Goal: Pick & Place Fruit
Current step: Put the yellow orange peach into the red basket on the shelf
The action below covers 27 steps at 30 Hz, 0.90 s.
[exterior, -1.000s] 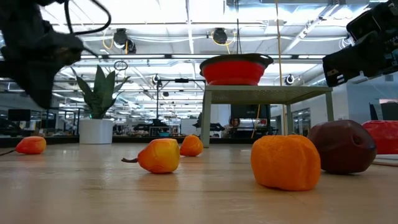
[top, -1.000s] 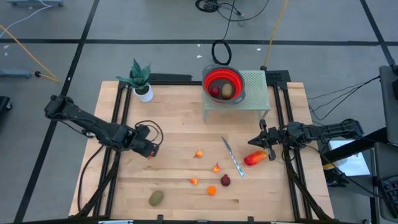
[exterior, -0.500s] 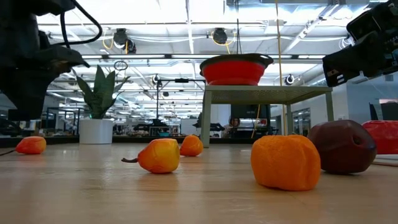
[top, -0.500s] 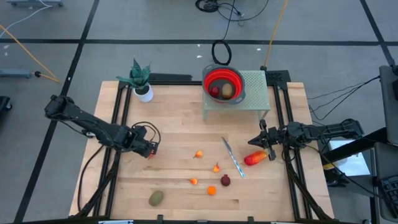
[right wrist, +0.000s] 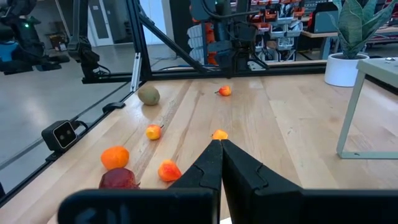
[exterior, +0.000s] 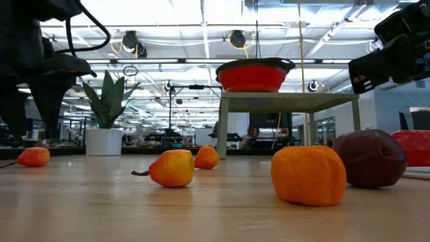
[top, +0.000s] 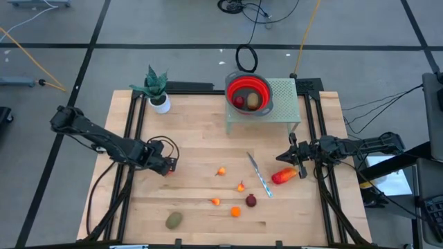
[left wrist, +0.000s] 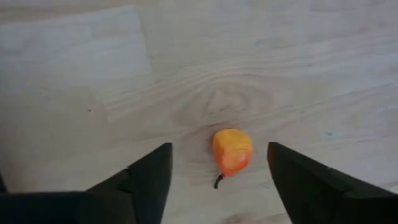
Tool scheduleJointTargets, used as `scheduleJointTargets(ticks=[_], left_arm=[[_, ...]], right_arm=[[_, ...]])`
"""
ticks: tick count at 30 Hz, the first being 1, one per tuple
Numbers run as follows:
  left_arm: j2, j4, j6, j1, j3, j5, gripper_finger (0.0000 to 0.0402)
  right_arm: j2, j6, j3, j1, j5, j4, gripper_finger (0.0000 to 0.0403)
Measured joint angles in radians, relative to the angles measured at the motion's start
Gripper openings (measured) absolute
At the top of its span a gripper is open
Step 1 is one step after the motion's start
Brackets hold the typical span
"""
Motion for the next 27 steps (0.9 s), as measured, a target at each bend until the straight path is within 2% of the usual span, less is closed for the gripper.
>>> scheduleJointTargets(ticks=[7,16,27], left_arm=[[0.053,0.067,0.058,0.000,0.000,0.000,0.0295],[0.145,0.144,0.077,0.000,0.000,0.005,0.0282],[0.248,0.169,0.092,0.001,0.000,0.075,0.0269]], right_arm=[[0.000,0.000,0.000,0.000,0.000,0.000,0.0000],[0.000,0.000,0.000,0.000,0.000,0.000,0.0000],[0.000,-0.003,0.000,0.000,0.000,0.000,0.0000]])
